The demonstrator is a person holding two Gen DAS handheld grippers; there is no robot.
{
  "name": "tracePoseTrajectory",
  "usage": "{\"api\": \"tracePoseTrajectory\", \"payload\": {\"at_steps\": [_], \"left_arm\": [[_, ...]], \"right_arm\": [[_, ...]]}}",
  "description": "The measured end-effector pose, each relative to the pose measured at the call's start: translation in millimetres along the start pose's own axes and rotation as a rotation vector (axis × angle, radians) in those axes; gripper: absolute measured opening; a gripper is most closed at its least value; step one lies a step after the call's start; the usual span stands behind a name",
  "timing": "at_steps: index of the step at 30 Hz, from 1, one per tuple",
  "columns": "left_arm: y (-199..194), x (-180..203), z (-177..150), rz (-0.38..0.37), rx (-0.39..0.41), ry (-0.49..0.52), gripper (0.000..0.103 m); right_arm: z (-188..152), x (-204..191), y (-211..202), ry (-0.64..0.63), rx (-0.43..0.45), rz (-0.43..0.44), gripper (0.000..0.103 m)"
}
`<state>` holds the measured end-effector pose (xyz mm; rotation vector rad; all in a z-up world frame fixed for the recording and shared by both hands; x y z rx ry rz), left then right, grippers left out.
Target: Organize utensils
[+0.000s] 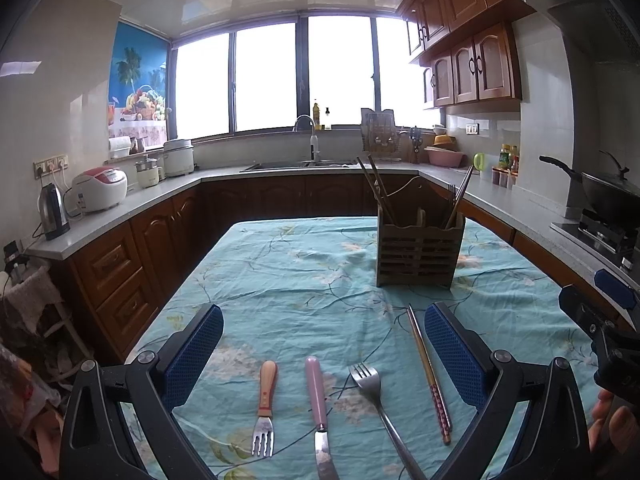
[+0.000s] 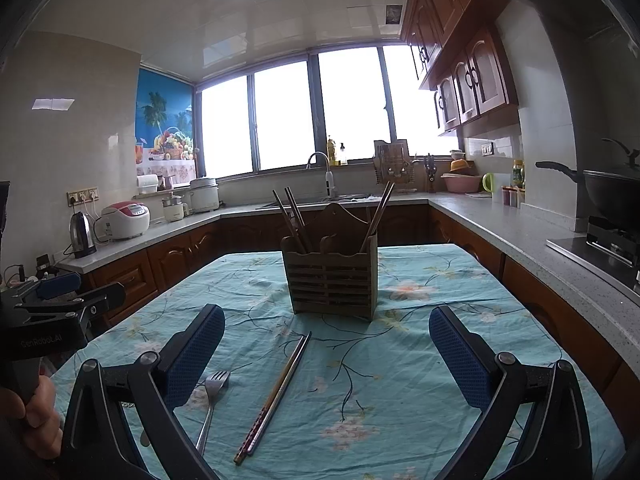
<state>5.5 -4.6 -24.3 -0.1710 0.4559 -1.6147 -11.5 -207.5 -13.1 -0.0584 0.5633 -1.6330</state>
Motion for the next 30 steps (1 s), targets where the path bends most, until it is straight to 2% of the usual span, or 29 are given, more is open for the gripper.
{"api": "tracePoseTrajectory", "payload": {"at_steps": [30], "left_arm": [[0.6,1.4,1.2,-0.008,-0.002,0.001,0.102]], "right_arm": [[-1.3,-2.7,0.1,-0.001,0.000,0.005,0.103]]}}
Point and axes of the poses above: each gripper's, at about its wrist camera, not at the fingertips, and y roughly the way its jaws point, x to its right, z to its top, the point moved 3 cm from there along y, roughly the way its jaws point, and after that the axes turned 8 degrees about y, right-handed, at the moved point
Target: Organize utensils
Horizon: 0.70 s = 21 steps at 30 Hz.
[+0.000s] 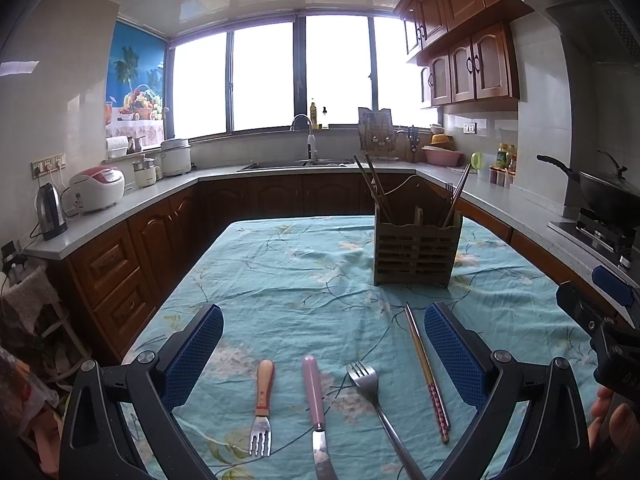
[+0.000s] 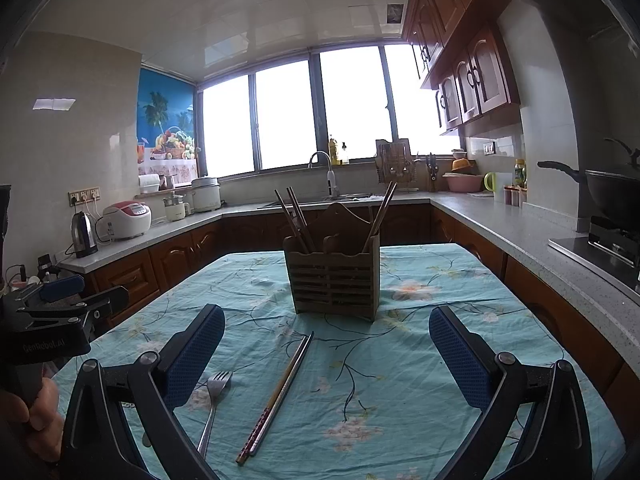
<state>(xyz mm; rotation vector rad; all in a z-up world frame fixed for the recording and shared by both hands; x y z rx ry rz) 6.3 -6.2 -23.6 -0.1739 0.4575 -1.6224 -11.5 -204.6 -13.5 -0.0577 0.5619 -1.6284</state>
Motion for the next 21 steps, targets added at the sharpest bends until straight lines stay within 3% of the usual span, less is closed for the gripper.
{"api": "tracePoseTrajectory", "payload": {"at_steps": [21], "left_arm": [[-0.1,1.7,-1.3,-0.006,0.000,0.005,0.102]], "right_arm": [[-0.4,-1.2,-0.5,0.003,0.002,0.002,0.103]]}}
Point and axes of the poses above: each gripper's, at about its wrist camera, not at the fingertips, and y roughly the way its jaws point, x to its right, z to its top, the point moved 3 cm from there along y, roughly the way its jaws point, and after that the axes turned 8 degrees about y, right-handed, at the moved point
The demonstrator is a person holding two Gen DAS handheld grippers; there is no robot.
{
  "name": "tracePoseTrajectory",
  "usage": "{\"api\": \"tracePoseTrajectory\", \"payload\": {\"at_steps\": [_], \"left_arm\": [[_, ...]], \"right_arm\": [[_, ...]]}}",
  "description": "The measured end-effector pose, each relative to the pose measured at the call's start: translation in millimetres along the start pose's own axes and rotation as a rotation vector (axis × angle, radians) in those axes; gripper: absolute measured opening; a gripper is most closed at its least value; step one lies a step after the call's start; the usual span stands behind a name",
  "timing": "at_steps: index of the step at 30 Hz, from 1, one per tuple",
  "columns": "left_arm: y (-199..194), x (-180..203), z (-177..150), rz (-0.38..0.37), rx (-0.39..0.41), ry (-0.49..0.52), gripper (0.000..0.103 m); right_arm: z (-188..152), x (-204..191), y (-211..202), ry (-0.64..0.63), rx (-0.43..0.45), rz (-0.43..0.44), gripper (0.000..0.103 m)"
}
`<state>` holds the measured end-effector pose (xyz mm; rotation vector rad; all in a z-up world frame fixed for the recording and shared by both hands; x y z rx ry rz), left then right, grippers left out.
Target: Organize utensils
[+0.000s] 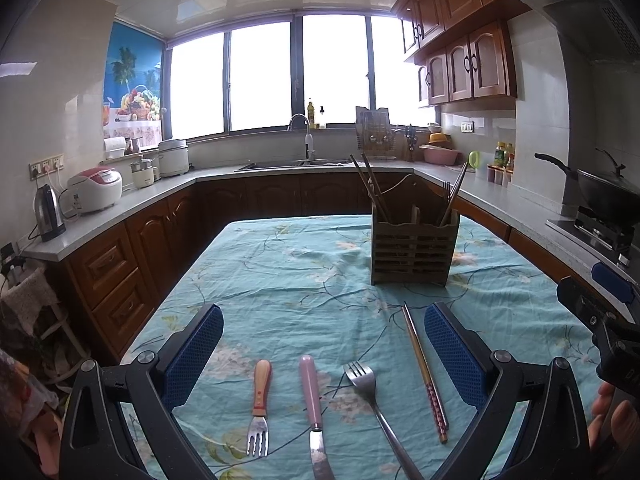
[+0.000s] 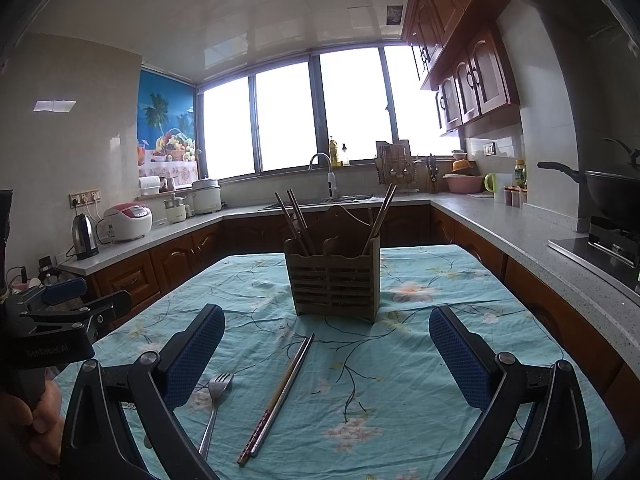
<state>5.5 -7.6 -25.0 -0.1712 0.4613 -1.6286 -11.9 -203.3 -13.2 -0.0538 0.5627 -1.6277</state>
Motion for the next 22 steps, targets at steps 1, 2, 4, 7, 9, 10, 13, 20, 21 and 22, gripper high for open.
{"api": "tracePoseTrajectory", "payload": {"at_steps": [1,2,4,7,9,10,13,20,21,22], "left_arm": [[-0.1,0.5,0.1,0.000,0.000,0.001,0.102],[-0.2,0.6,0.0,0.000,0.000,0.001,0.102],[0.6,0.7,0.1,-0.002,-0.001,0.002,0.102],[1.6,1.4,0.0,-0.005,-0.005,0.002,0.102],[2.6,2.1,0.1,-0.007,-0.008,0.001,0.102],[3.0,1.9,0.5,-0.009,-0.009,0.000,0.102],[4.4,2.8,1.0,-0.013,-0.012,0.000,0.102],[13.6,4.7,1.7,-0.029,-0.036,-0.003,0.102],[14.5,5.2,2.3,-0.029,-0.038,-0.002,0.102],[16.2,5.8,2.5,-0.028,-0.041,0.000,0.102]], "right_arm": [[0.0,0.0,0.0,0.000,0.000,0.000,0.103],[0.0,-0.1,0.0,0.000,0.000,-0.001,0.103],[0.0,0.0,0.1,0.000,0.000,0.000,0.103],[0.2,-0.1,0.5,0.002,-0.001,0.000,0.103],[0.0,-0.3,0.2,0.002,-0.001,0.000,0.103],[-0.1,-1.1,0.5,0.003,-0.002,0.000,0.103],[-0.3,-2.3,1.0,0.005,-0.006,0.000,0.103],[-4.0,-1.4,6.8,0.016,-0.023,0.002,0.103],[-4.7,-1.4,8.1,0.019,-0.028,0.003,0.103],[-5.5,-0.9,9.3,0.023,-0.033,0.004,0.103]]}}
Point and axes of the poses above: each gripper's, at about its wrist camera, not at the fingertips, and y roughly the way its jaws point, x to its right, z to its top, the point moved 3 cm from there along y, roughly the way its jaws point, and after that the axes turned 8 degrees about y, right-handed, at the moved point
